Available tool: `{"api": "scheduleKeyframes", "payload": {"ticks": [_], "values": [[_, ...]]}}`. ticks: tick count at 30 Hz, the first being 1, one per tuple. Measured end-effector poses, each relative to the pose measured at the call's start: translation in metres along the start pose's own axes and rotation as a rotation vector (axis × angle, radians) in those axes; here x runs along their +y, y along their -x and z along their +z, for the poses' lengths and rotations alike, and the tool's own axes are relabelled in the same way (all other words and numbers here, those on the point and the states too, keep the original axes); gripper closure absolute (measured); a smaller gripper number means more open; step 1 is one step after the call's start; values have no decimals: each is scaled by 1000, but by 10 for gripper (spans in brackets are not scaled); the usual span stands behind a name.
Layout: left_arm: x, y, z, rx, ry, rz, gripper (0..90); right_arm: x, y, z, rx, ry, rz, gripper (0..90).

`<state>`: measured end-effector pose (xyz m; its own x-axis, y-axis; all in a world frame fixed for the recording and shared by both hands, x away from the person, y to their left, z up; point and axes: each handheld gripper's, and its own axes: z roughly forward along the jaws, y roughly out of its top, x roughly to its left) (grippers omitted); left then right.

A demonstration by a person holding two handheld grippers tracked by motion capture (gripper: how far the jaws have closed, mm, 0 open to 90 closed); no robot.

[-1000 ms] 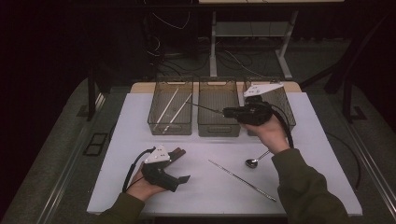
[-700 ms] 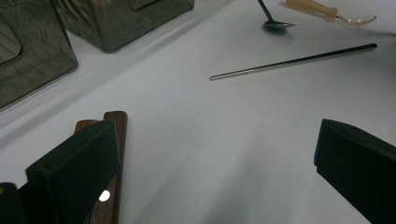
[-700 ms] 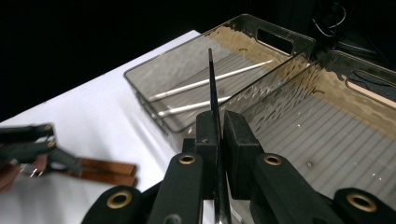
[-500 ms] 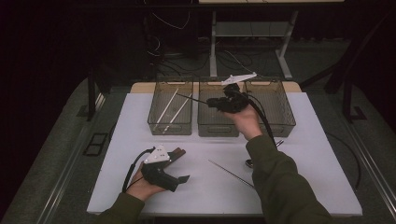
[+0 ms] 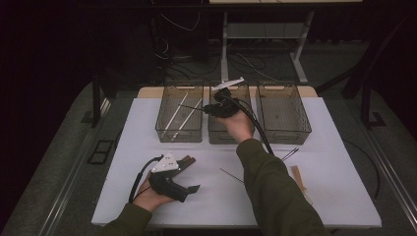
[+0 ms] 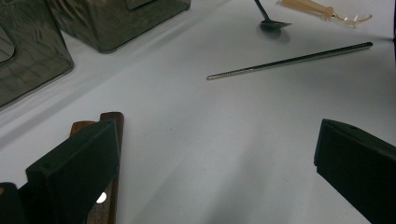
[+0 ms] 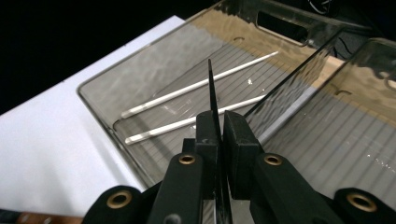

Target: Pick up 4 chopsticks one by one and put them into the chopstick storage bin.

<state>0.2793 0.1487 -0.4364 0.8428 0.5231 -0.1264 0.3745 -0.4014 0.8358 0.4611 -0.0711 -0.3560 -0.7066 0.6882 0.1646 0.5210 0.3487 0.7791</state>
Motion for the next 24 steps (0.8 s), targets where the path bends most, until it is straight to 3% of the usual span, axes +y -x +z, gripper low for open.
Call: {"api": "scheduleKeyframes", "payload": {"ticks": [11, 17, 24], "values": [[0, -1, -1, -6, -1, 13, 0, 18, -13, 46, -48, -57, -21, 852], [0, -1, -1, -9, 2, 7, 0, 25, -16, 62, -49, -65, -14, 852], [0, -1, -1, -13, 5, 6, 0, 31, -15, 77, -92, -79, -2, 852]]}}
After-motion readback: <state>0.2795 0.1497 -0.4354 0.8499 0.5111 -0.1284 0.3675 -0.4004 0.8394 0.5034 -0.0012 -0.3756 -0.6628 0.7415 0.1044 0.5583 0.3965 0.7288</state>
